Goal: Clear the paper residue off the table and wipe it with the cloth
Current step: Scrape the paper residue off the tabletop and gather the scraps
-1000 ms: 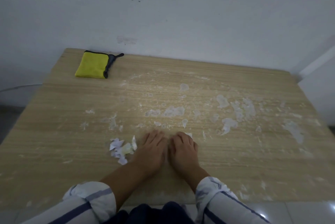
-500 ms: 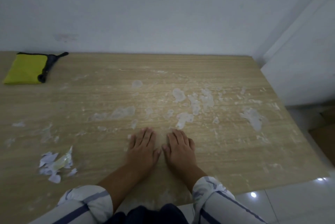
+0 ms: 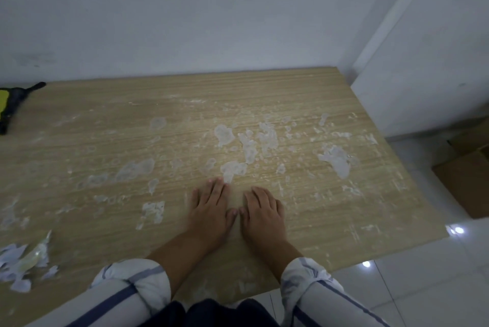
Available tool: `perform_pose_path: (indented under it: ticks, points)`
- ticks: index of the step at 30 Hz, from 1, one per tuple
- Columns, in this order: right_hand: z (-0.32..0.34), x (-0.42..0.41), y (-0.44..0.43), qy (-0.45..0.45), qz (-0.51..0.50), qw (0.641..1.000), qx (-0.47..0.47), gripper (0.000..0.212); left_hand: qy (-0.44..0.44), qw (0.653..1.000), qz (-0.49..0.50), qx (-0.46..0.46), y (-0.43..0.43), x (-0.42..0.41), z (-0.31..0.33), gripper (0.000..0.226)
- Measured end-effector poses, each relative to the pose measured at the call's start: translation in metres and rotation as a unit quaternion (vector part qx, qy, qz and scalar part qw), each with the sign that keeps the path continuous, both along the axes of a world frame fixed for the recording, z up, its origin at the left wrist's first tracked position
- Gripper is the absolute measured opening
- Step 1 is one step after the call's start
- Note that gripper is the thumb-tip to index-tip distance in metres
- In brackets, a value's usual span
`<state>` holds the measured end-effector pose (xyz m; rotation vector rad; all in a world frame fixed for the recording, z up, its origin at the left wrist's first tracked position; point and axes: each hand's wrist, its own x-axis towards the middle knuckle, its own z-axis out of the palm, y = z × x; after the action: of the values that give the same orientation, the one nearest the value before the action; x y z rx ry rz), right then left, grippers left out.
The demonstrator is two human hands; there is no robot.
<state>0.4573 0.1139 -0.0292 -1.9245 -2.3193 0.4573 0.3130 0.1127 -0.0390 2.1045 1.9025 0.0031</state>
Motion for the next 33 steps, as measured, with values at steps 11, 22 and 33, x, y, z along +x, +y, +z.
perform_pose_path:
  ticks: [11,22,33]
  points:
    - [-0.001,0.033,0.016,-0.004,-0.040,0.999,0.017,0.048,-0.011,0.999,-0.031,0.015,0.021,0.034,-0.002,0.083]
    - [-0.001,0.034,0.027,0.016,-0.018,1.000,0.012,0.053,-0.018,0.999,-0.024,0.033,0.028,0.033,-0.006,0.100]
    - [0.004,0.024,0.060,0.021,-0.052,0.998,0.008,0.053,-0.026,0.999,-0.036,0.015,0.063,0.031,0.003,0.088]
